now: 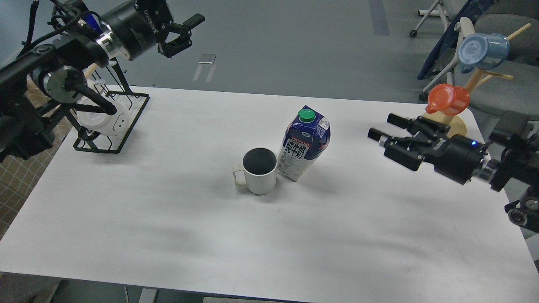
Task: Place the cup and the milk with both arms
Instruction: 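Open the right hand and withdraw it from the carton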
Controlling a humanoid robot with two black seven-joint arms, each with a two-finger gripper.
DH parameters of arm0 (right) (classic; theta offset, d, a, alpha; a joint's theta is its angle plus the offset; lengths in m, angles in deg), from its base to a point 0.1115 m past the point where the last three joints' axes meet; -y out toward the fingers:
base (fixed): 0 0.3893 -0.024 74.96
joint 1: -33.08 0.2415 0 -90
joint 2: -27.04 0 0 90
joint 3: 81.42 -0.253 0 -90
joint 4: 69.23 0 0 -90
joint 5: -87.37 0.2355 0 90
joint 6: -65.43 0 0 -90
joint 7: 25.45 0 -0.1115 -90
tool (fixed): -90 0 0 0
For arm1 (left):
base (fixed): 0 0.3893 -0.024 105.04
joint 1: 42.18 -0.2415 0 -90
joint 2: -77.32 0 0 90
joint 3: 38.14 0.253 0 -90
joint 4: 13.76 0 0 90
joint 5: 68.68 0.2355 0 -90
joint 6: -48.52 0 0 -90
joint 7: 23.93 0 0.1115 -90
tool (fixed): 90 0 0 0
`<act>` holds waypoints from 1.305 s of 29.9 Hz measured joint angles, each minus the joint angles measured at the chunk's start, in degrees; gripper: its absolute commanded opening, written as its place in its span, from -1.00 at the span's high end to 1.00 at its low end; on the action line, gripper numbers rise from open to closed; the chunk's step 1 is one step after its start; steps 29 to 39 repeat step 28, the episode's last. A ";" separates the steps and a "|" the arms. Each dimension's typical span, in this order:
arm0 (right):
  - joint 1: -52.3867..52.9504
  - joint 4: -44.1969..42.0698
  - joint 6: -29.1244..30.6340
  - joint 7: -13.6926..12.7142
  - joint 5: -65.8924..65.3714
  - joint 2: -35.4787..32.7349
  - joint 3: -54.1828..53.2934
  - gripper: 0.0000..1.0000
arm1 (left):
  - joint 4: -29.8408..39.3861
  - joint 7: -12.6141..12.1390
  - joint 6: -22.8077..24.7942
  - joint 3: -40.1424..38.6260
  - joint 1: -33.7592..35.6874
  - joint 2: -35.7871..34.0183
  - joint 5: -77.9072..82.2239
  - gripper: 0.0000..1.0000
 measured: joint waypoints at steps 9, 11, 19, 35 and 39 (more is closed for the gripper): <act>3.17 -19.26 26.05 -0.01 24.59 8.43 -22.51 -0.61 | -4.31 0.08 0.02 -0.01 -0.02 2.08 0.00 -0.97; 3.58 -28.12 31.15 -0.01 27.51 14.77 -27.00 -0.61 | -7.33 0.26 -0.01 -0.07 0.40 4.13 -0.01 -0.97; 4.65 -52.06 43.77 -0.01 38.95 36.70 -38.85 -0.89 | -21.29 0.81 0.01 -4.30 1.14 12.92 -0.84 -0.97; 1.25 -56.88 45.04 -0.01 49.06 47.29 -39.83 -1.00 | -34.54 1.52 -0.01 -8.51 0.62 20.88 -1.29 -0.97; 1.25 -56.88 45.04 -0.01 49.06 47.29 -39.83 -1.00 | -34.54 1.52 -0.01 -8.51 0.62 20.88 -1.29 -0.97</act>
